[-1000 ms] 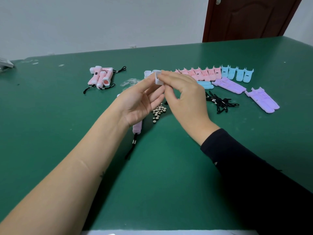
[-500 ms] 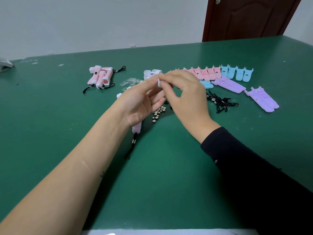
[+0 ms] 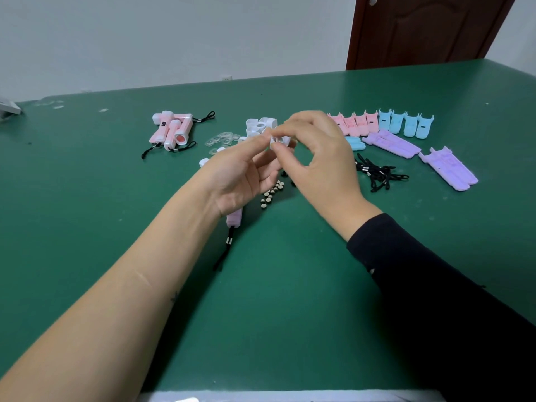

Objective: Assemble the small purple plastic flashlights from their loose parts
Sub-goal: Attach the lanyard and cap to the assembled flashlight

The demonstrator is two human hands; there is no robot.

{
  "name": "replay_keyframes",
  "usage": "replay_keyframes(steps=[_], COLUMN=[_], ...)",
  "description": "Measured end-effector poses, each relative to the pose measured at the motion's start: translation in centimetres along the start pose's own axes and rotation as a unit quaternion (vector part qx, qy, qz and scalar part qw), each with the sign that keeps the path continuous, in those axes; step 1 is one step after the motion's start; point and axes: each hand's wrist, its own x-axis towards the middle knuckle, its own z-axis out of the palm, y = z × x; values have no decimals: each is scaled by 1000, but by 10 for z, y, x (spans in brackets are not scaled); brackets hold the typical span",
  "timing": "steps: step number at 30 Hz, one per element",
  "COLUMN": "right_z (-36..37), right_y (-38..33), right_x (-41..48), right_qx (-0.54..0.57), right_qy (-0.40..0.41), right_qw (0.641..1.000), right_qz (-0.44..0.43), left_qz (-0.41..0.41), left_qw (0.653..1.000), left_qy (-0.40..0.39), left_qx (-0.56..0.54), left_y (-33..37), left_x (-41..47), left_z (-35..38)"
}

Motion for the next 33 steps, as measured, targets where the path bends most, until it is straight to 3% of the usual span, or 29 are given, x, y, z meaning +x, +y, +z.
replay_keyframes(steps=[9,19,33], right_z=[-3,-11,-12], right_y=[-1,0,-4], right_x=[2,9,9], right_qx=[6,165,144], right_qy=[-9,-81,-92], right_qw=[1000,971,977], right_qz=[3,153,125], left_qz=[-14,-52,-34], left_qw=[1000,995,995], left_qy=[8,12,32], left_qx=[-2,86,92], left_y=[0,0,-1], left_x=[1,1,3], left_z=[-1,-3,-4])
